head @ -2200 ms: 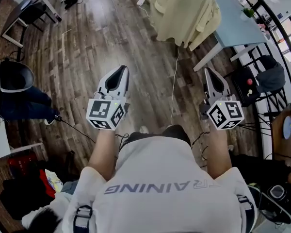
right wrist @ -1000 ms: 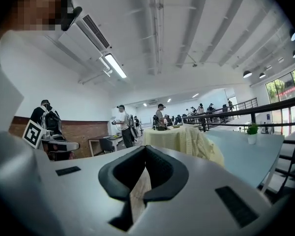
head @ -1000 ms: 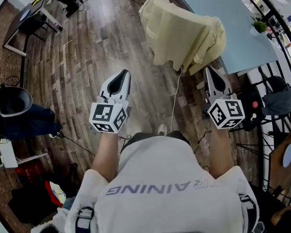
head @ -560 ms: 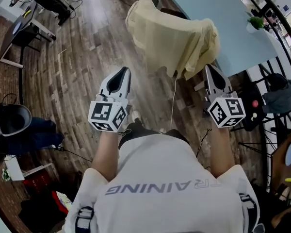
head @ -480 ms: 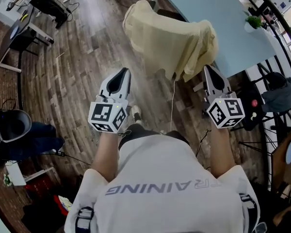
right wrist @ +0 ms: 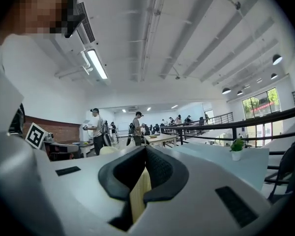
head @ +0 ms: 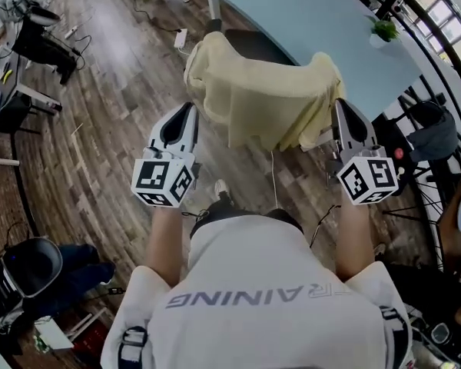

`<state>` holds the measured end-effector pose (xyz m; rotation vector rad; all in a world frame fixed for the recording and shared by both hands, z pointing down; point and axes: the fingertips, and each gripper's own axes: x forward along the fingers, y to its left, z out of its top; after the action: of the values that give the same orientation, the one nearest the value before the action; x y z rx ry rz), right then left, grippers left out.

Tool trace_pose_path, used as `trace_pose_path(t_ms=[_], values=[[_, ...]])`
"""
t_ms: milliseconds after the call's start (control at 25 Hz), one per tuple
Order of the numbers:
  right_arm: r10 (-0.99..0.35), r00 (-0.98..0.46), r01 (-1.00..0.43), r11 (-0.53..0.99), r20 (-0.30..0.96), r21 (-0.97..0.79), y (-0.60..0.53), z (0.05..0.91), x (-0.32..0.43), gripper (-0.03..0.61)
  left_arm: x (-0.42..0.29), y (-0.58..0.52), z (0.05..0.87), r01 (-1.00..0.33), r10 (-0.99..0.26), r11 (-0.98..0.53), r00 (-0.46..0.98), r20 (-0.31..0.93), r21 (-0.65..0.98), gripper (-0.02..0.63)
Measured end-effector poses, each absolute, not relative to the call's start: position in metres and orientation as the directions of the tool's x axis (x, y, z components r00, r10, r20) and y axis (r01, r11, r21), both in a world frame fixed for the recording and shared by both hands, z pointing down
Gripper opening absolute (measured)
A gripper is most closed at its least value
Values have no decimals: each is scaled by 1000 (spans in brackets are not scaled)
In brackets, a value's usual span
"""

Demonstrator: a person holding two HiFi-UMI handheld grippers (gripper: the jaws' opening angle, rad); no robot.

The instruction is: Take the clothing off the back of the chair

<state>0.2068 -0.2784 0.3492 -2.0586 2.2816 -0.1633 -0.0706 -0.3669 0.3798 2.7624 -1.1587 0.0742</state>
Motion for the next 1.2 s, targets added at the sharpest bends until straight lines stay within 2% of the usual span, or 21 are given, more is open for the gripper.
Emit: trace_pose_path(t_ms=[280, 600, 840, 1040, 1080, 1200], values=[[-997, 76, -983, -79, 20, -163, -313, 352, 209, 21, -81, -439, 392, -628, -616, -766, 778, 127, 133, 51], [-986, 161, -975, -166, 45, -149, -313, 363, 233, 21, -61, -474, 406, -593, -579, -789, 805, 129, 160, 49], [-986, 154, -972, -162, 62, -169, -330, 366, 271, 21, -43, -503, 417, -603, -571, -779, 796, 203, 173, 51], [-977, 57, -987, -86, 204, -133, -370, 391, 302, 23, -30, -540, 424, -619, -552, -757, 777, 302, 209, 52], [-970, 33, -990, -64, 240, -126, -380, 397, 309, 27, -24, -546, 424, -608, -532, -766, 782, 325, 208, 59], [-938, -43, -993, 3, 344, -114, -409, 416, 333, 92, -1, -562, 426, -547, -438, -808, 806, 399, 219, 213]])
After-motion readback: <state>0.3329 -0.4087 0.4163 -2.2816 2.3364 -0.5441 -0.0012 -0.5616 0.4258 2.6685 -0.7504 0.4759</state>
